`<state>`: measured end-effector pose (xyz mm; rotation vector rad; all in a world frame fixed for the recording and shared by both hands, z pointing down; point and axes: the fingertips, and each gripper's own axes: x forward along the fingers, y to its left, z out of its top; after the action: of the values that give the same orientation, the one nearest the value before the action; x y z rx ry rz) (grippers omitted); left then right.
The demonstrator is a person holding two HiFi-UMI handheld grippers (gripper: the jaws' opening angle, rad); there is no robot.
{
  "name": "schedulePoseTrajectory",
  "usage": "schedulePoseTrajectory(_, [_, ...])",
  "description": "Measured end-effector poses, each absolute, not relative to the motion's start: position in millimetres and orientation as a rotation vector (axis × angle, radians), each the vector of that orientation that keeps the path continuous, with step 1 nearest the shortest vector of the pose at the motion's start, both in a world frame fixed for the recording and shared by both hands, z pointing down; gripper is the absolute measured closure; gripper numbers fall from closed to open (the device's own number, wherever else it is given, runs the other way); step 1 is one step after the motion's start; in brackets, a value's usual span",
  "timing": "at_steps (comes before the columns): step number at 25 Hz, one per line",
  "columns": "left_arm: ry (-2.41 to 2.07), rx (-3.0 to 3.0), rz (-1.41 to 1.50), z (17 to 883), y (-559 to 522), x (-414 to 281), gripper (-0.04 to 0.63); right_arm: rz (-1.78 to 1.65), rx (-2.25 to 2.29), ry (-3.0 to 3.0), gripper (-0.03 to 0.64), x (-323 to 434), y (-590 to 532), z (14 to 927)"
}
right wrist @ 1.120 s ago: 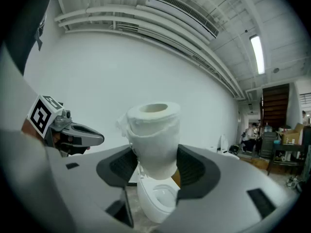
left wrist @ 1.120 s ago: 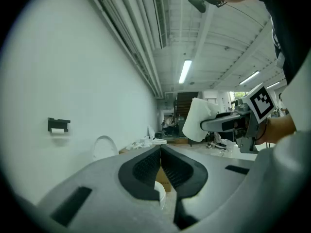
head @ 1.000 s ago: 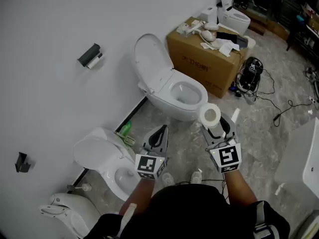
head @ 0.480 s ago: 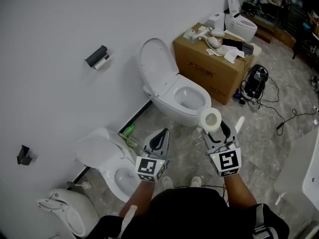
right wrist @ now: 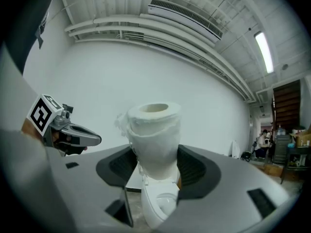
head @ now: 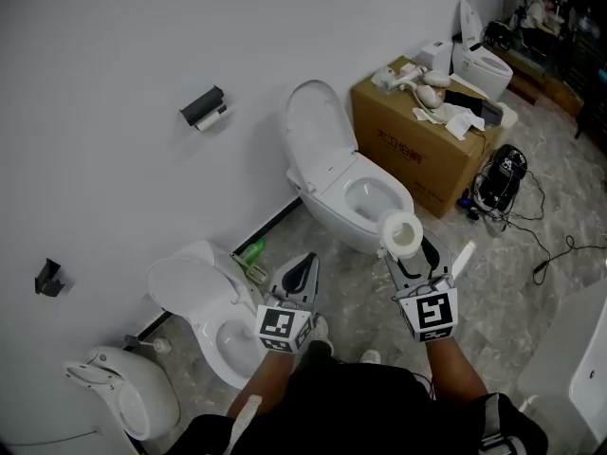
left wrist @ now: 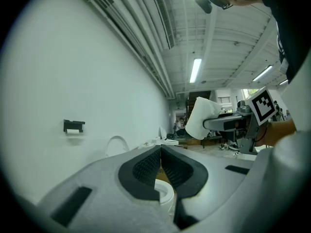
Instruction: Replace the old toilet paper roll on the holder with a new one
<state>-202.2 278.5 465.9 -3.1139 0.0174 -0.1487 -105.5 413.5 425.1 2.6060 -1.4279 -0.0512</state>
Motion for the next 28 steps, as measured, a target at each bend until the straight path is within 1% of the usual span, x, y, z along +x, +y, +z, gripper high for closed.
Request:
schedulePoseTrajectory(6, [0.035, -3.128, -0.143, 469, 237, -169, 0.588, -0.046, 2.574, -1.439, 0.367, -73, 371, 427])
schedulePoseTrajectory(15, [0.079, -3.131, -0.136, 462, 141, -114, 0.588, -0.044, 2.534, -1.437, 0.367, -22, 277, 422])
schedulePoseTrajectory(28, [0.132, -3.125, -0.144, 458, -1, -83, 0.588, -0.072, 2.500, -1.500, 0.367, 10, 130, 412])
